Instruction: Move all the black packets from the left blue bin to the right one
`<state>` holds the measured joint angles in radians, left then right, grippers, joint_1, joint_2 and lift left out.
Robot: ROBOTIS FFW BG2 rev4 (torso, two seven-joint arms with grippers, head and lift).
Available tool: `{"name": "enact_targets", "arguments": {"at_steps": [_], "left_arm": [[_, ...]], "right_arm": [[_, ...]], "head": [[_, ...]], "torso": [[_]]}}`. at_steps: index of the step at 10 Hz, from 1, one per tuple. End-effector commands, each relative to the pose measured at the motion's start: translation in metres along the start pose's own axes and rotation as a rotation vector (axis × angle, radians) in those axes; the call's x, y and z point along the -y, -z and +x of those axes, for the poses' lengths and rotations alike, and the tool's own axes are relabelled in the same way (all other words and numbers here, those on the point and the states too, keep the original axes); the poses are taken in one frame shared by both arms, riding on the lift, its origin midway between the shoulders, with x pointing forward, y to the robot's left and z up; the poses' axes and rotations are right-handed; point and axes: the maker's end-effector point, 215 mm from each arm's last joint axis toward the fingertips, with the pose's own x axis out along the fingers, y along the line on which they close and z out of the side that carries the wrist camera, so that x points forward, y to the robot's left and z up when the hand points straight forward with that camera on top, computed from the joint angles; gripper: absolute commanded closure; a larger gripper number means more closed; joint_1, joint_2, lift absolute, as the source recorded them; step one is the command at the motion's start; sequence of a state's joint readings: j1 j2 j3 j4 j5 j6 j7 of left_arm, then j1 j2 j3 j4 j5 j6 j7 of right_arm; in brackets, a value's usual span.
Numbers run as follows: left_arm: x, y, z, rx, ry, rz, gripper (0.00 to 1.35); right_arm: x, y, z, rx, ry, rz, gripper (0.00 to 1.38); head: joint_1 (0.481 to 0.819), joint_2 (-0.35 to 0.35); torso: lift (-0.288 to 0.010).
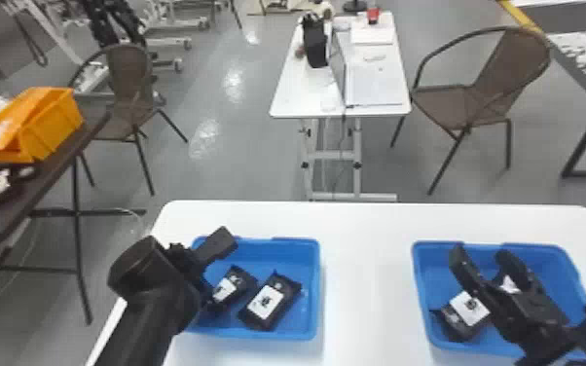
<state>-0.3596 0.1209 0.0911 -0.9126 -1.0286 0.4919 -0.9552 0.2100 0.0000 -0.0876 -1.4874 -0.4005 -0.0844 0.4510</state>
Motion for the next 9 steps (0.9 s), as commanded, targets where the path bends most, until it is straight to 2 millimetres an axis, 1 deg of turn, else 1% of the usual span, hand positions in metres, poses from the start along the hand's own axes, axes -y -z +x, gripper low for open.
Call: {"name": "enact_targets", "arguments": {"at_steps": [1, 2, 3, 4, 5, 6, 7, 8, 9], "left_arm": [[0.003, -0.001, -0.001, 0.016, 0.011, 0.008, 1.22], [0.005, -0.007, -0.004, 0.054, 0.001, -0.003, 1.17], [0.004, -0.016, -0.014, 0.141, -0.020, -0.041, 1.17], [-0.001, -0.036, -0.037, 0.274, -0.055, -0.068, 1.17], [0.000, -0.068, -0.069, 0.452, -0.069, -0.074, 1.17], [0.006, -0.093, -0.099, 0.605, -0.058, -0.105, 1.15], [0.016, -0.122, -0.128, 0.794, -0.037, -0.108, 1.14], [0.032, -0.141, -0.147, 0.970, 0.019, -0.164, 1.14], [0.049, -0.163, -0.159, 1.056, 0.048, -0.159, 1.14]], "right_arm": [[0.000, 0.001, 0.000, -0.001, 0.001, 0.005, 0.16], [-0.001, 0.002, 0.000, -0.002, -0.003, 0.007, 0.16], [-0.004, 0.002, 0.002, -0.001, -0.008, 0.007, 0.16], [-0.005, 0.002, 0.002, -0.002, -0.009, 0.007, 0.16], [-0.007, 0.002, 0.001, 0.000, -0.015, 0.013, 0.16], [-0.009, 0.001, 0.002, 0.002, -0.022, 0.012, 0.16], [-0.014, 0.000, 0.004, 0.007, -0.033, 0.018, 0.16], [-0.025, -0.001, 0.012, 0.008, -0.057, 0.024, 0.16], [-0.035, -0.004, 0.017, 0.014, -0.088, 0.024, 0.16]], "head": [[0.695, 0.152], [0.695, 0.150], [0.695, 0.148], [0.695, 0.142], [0.695, 0.138], [0.695, 0.126], [0.695, 0.105], [0.695, 0.082], [0.695, 0.061]], "torso": [[0.000], [0.000], [0.000], [0.000], [0.000], [0.000], [0.000], [0.000], [0.000]]}}
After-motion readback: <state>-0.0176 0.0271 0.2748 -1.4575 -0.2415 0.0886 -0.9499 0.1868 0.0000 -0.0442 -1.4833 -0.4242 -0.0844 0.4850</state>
